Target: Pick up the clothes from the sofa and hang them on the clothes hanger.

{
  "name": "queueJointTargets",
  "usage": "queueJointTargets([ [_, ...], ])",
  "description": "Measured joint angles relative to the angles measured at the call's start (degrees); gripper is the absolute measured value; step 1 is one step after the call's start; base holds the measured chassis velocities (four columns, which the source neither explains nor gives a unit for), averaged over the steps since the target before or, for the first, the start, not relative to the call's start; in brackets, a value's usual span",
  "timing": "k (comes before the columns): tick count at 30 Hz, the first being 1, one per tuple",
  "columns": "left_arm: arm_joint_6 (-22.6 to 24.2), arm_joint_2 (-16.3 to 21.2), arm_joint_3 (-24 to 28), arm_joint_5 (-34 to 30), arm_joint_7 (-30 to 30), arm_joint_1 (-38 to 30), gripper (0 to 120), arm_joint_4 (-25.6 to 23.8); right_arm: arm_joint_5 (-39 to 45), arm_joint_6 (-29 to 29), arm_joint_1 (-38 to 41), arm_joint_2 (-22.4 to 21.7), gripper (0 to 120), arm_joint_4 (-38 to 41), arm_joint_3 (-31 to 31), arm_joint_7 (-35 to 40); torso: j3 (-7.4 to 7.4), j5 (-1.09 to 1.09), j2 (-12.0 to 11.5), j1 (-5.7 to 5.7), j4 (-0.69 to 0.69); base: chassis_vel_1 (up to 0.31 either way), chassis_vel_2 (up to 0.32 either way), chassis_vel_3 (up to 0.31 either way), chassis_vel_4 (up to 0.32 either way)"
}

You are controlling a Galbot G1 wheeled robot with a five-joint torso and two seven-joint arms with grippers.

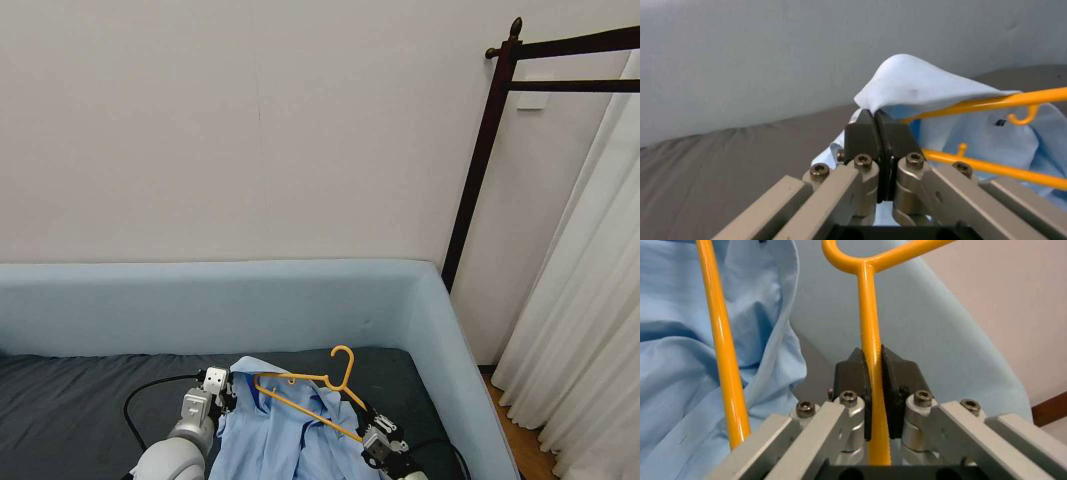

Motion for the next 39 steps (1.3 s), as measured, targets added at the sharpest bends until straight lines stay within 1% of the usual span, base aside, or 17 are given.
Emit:
queueJointTargets([
  [3,0.78,-0.79,0.62,-0.74,-0.93,-0.28,0,-0.98,-2.26,-0.9,0.91,1.01,4,-1.55,-0.76,1.15,0.0,0.0,0.0,0.0,-0.01,0.0,0.0,0.0,0.0],
  [4,1.57,-1.39,1.17,-1.85,-2.13,-0.37,0,-2.24,-3.43,-2.44,1.7,1.93,4,-2.79,-1.33,2.48,0.0,0.01,0.0,0.0,0.0,0.0,0.0,0.0,0.0],
  [7,2.16,-1.84,1.51,-3.11,-3.34,-0.4,0,-3.17,-3.63,-4.1,2.52,2.8,4,-3.71,-1.75,3.76,0.0,0.01,0.0,0.0,-0.01,0.0,0.0,0.0,0.0],
  [8,2.7,-2.34,1.79,-4.63,-4.77,-0.38,0,-4.28,-3.66,-5.35,3.31,3.47,4,-4.26,-2.02,4.71,0.0,0.0,0.0,0.0,-0.01,0.0,0.0,0.0,0.0],
  [10,2.95,-2.72,2.06,-5.56,-5.77,-0.3,0,-5.24,-3.66,-6.26,4.2,3.81,4,-4.55,-2.43,5.1,0.0,0.01,0.0,0.0,-0.01,0.0,0.0,0.0,0.0],
  [16,3.0,-4.07,3.06,-5.53,-6.59,-1.08,0,-6.17,-4.63,-6.15,6.28,3.2,4,-4.38,-4.45,3.8,0.0,0.01,0.0,0.0,0.0,0.0,0.0,0.0,0.0],
  [20,3.34,-5.63,4.55,-4.65,-6.91,-3.02,0,-5.56,-7.95,-3.91,6.55,2.93,4,-3.82,-5.31,2.61,0.0,0.0,0.0,0.0,-0.01,0.0,0.0,0.0,0.0],
  [28,3.99,-6.37,5.51,-4.26,-7.6,-3.64,0,-6.22,-8.06,-4.85,8.54,3.8,4,-4.07,-6.36,2.17,0.0,0.0,0.0,0.0,-0.01,0.0,0.0,0.0,0.0],
  [33,4.14,-6.68,5.63,-4.28,-8.68,-3.29,0,-7.24,-7.47,-5.99,12.79,4.76,4,-5.84,-9.3,1.44,0.0,0.0,0.0,0.0,0.0,0.0,0.0,0.0,0.0],
  [37,4.04,-7.6,5.63,-4.63,-9.48,-3.67,0,-7.24,-7.49,-6.21,15.65,5.65,4,-6.99,-11.12,1.03,0.0,0.0,-0.01,0.0,0.01,0.0,0.0,0.0,0.0],
  [39,3.98,-8.45,5.62,-5.98,-10.86,-4.68,0,-7.17,-7.5,-6.15,18.26,6.3,4,-7.82,-12.84,0.46,0.0,0.0,0.0,0.01,0.0,0.0,0.0,0.0,0.0],
])
